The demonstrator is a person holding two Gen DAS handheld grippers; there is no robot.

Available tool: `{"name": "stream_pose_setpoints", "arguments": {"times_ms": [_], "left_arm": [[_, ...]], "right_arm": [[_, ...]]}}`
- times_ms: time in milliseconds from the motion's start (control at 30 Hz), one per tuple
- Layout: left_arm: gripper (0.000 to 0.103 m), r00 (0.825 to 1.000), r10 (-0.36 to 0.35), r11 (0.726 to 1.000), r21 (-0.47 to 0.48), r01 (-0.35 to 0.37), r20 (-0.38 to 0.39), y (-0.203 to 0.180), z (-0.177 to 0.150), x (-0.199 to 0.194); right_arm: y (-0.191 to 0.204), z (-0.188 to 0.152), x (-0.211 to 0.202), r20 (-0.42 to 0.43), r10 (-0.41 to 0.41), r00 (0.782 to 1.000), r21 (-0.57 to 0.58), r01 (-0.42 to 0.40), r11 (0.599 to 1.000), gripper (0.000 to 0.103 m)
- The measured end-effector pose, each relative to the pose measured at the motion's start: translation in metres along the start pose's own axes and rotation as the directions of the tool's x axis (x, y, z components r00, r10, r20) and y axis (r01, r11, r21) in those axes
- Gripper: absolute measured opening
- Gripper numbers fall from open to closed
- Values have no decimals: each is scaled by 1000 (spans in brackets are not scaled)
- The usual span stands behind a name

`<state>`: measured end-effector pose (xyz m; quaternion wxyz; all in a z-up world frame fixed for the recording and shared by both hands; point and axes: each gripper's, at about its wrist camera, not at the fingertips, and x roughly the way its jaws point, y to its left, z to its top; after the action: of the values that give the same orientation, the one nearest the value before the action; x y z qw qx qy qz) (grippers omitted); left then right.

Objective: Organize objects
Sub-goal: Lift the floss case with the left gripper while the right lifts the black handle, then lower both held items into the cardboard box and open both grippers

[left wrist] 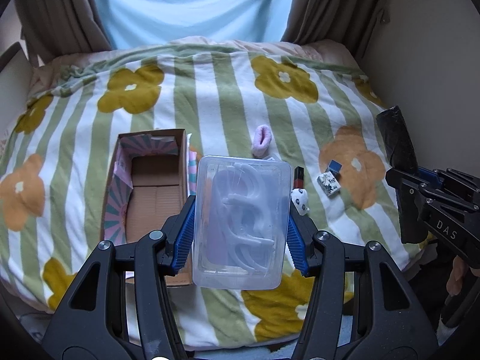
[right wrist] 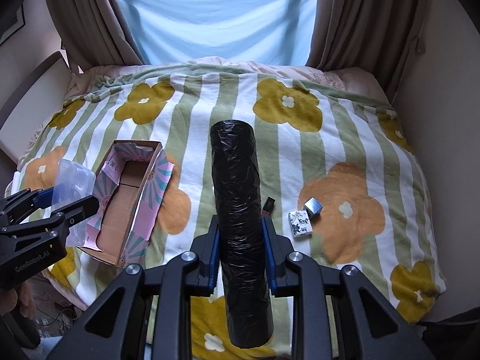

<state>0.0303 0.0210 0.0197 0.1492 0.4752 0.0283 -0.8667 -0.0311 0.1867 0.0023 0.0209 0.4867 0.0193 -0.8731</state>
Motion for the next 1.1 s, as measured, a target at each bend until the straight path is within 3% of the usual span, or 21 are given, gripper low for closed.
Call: {"name": "stream_pose_setpoints", "arguments": {"times_ms": [533, 1100], "left_arm": [[51, 995, 93, 984, -151, -99, -46, 107, -13, 0], [51, 963, 82, 950, -272, -153, -257, 188, -43, 106]], "right_arm": [[105, 45, 44, -32, 132, 991, -150, -135, 979, 23], [199, 93, 179, -183, 207, 961, -263, -251, 932, 23]]}}
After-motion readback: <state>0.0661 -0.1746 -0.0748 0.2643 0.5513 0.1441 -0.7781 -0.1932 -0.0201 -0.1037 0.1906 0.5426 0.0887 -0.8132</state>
